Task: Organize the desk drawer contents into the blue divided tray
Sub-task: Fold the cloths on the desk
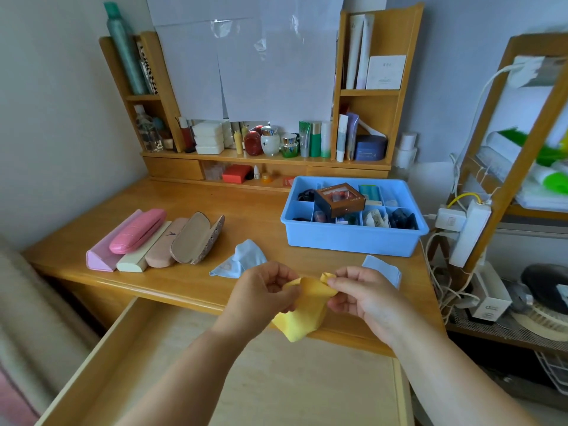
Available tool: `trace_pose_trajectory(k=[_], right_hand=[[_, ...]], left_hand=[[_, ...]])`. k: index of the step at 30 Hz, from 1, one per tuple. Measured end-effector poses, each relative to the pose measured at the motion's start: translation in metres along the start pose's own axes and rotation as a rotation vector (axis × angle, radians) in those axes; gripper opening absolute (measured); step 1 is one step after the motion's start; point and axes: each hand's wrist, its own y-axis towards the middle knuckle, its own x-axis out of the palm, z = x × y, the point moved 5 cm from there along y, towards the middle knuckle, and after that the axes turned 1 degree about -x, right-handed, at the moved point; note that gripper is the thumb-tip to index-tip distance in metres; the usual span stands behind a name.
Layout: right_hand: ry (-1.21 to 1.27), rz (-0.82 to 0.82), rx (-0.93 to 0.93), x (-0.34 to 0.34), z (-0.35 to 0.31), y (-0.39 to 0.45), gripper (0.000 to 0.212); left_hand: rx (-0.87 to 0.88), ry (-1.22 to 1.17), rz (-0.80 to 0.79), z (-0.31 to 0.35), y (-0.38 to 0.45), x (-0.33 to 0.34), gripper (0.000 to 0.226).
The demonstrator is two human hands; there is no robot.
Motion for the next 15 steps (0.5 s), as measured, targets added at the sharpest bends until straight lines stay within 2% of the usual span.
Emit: trace_pose_trajectory(k=[3,7,10,15], right_hand=[[0.053,0.063,-0.023,-0.004,-0.004,0.0,0.006],[0.033,0.097,-0.113,-0.013,-0.017,-0.002,0.006],[-0.063,0.11,-0.165,-0.019,-0.027,-0.002,0.007],[-0.281,0.157,-0.223,-0.024,-0.043,0.014,0.008]], left_hand=[[-0.025,0.039,0.083,-0.001,0.001,-0.012,0.011],[-0.071,-0.065,0.172,-0.004,0.004,-0.031,0.016],[-0.068,-0.086,0.204,-0.004,0.007,-0.039,0.02],[-0.007,0.01,0.233,0.007,0.026,-0.044,0.02]])
